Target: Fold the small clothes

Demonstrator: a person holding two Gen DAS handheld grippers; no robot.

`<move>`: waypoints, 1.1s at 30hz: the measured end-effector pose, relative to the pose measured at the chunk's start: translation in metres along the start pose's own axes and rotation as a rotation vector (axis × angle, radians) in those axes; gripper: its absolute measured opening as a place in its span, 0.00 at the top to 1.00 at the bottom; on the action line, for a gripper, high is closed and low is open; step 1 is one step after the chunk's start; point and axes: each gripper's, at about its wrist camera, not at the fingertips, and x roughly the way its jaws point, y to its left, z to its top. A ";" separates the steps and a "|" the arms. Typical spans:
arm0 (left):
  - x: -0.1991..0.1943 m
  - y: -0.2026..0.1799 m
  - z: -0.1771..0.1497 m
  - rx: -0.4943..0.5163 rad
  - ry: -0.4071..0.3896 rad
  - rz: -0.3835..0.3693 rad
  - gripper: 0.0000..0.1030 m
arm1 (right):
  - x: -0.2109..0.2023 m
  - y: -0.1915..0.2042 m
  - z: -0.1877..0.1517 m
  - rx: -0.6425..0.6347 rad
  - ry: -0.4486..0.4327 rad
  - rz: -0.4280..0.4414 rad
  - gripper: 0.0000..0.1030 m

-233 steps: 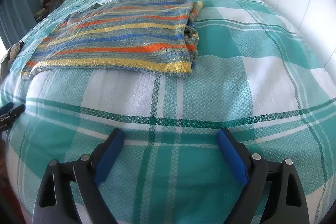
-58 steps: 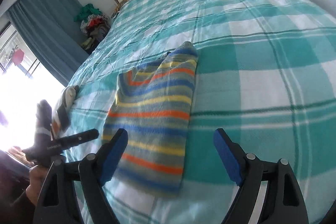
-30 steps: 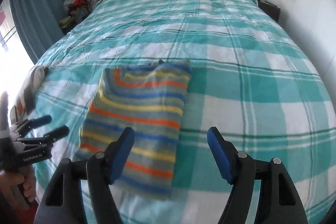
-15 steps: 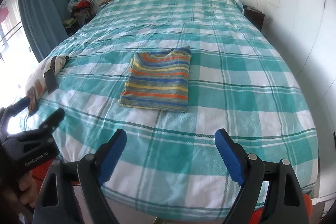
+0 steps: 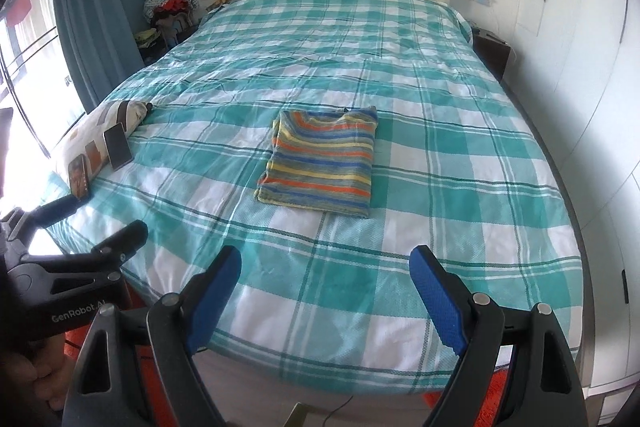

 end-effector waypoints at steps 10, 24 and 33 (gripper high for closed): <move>-0.016 -0.002 -0.009 -0.002 0.018 -0.042 0.01 | -0.019 0.005 -0.001 -0.007 -0.011 -0.023 0.17; -0.034 -0.010 -0.009 0.036 -0.024 0.015 0.00 | -0.039 -0.004 -0.005 -0.002 -0.024 -0.105 0.17; -0.029 -0.009 -0.003 0.021 -0.006 0.038 0.00 | -0.036 -0.008 -0.005 0.005 -0.020 -0.118 0.17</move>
